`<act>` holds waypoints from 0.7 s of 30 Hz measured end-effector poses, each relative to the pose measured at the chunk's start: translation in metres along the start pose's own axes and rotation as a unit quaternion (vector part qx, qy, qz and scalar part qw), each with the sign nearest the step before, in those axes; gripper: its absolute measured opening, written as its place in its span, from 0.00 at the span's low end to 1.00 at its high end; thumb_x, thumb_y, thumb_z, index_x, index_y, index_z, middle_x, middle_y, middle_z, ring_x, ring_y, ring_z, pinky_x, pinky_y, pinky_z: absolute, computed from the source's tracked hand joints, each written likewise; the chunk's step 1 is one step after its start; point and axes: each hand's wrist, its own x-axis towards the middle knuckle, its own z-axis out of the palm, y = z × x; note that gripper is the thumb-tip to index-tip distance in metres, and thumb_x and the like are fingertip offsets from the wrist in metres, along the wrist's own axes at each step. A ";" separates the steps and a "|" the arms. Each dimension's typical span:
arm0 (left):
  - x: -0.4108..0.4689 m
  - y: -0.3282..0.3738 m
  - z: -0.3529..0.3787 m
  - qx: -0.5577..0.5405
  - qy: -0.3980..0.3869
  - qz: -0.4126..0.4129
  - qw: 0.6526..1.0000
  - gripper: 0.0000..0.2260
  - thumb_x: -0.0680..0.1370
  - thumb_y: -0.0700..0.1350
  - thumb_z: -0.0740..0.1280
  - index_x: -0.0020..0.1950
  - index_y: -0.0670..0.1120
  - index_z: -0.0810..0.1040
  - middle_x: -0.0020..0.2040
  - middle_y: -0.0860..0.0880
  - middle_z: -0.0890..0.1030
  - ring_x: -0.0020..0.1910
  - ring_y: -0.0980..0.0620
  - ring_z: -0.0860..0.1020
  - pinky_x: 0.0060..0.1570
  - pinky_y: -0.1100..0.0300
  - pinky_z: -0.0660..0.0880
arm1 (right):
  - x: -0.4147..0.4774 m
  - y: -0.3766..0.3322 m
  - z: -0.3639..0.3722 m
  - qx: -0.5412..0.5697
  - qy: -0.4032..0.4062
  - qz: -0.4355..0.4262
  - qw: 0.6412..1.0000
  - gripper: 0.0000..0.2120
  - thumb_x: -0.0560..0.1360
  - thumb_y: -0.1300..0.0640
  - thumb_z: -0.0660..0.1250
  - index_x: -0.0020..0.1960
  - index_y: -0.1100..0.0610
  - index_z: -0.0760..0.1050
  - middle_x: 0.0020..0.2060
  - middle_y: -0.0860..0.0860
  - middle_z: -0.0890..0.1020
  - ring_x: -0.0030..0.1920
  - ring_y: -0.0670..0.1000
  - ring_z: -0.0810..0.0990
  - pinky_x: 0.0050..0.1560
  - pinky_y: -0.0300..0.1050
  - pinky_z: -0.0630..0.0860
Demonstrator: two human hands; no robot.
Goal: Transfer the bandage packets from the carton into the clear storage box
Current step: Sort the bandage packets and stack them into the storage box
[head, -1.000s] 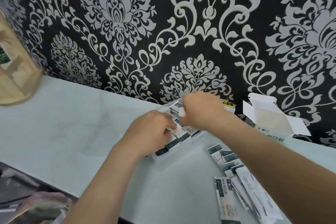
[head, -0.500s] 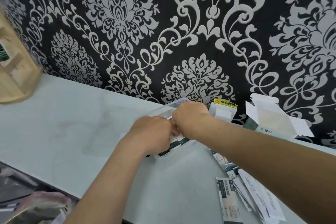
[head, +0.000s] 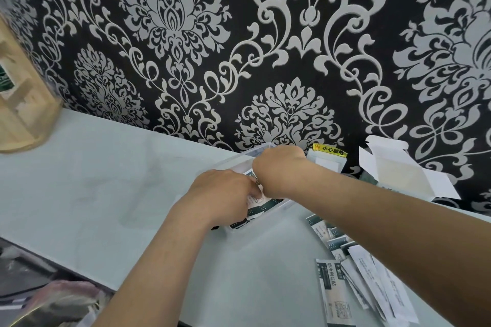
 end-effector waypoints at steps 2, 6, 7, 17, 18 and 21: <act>0.000 0.000 0.000 -0.004 0.001 -0.005 1.000 0.32 0.70 0.39 0.57 0.66 0.69 0.70 0.62 0.60 0.78 0.57 0.52 0.76 0.42 0.61 0.68 | -0.002 0.001 0.001 0.011 0.018 0.001 1.000 0.12 0.77 0.57 0.66 0.60 0.55 0.75 0.46 0.50 0.72 0.45 0.53 0.72 0.39 0.45 0.69; -0.001 -0.002 0.000 -0.024 0.007 -0.003 1.000 0.31 0.69 0.39 0.57 0.66 0.67 0.70 0.60 0.59 0.79 0.57 0.54 0.76 0.44 0.60 0.72 | -0.014 0.009 0.002 0.064 0.089 0.006 0.994 0.12 0.77 0.57 0.64 0.60 0.56 0.74 0.49 0.52 0.76 0.49 0.55 0.76 0.40 0.46 0.70; -0.001 -0.002 0.000 -0.044 0.014 -0.008 0.999 0.30 0.70 0.39 0.57 0.66 0.66 0.71 0.61 0.58 0.79 0.57 0.54 0.76 0.47 0.59 0.74 | -0.023 0.013 0.000 0.083 0.112 0.008 0.990 0.10 0.78 0.56 0.63 0.59 0.55 0.74 0.46 0.51 0.75 0.47 0.55 0.74 0.40 0.46 0.70; -0.030 0.080 -0.028 -0.099 0.148 0.106 0.978 0.11 0.75 0.45 0.64 0.54 0.55 0.81 0.47 0.59 0.79 0.51 0.59 0.76 0.52 0.65 0.72 | -0.138 0.071 0.045 0.200 0.038 0.100 0.974 0.18 0.76 0.40 0.61 0.56 0.52 0.74 0.53 0.51 0.79 0.53 0.54 0.77 0.53 0.49 0.76; -0.031 0.095 -0.020 -0.076 0.091 0.116 0.986 0.11 0.75 0.49 0.65 0.57 0.56 0.79 0.51 0.57 0.79 0.54 0.54 0.76 0.54 0.59 0.74 | -0.146 0.075 0.056 0.207 0.010 0.104 0.973 0.20 0.76 0.39 0.62 0.59 0.52 0.74 0.57 0.51 0.78 0.56 0.53 0.76 0.56 0.48 0.75; -0.035 0.136 0.016 0.013 -0.093 0.096 0.991 0.31 0.70 0.64 0.70 0.69 0.53 0.67 0.63 0.48 0.71 0.62 0.45 0.70 0.56 0.52 0.72 | -0.164 0.083 0.092 0.249 -0.056 0.112 0.960 0.28 0.74 0.37 0.64 0.68 0.51 0.68 0.66 0.50 0.73 0.64 0.53 0.73 0.63 0.47 0.72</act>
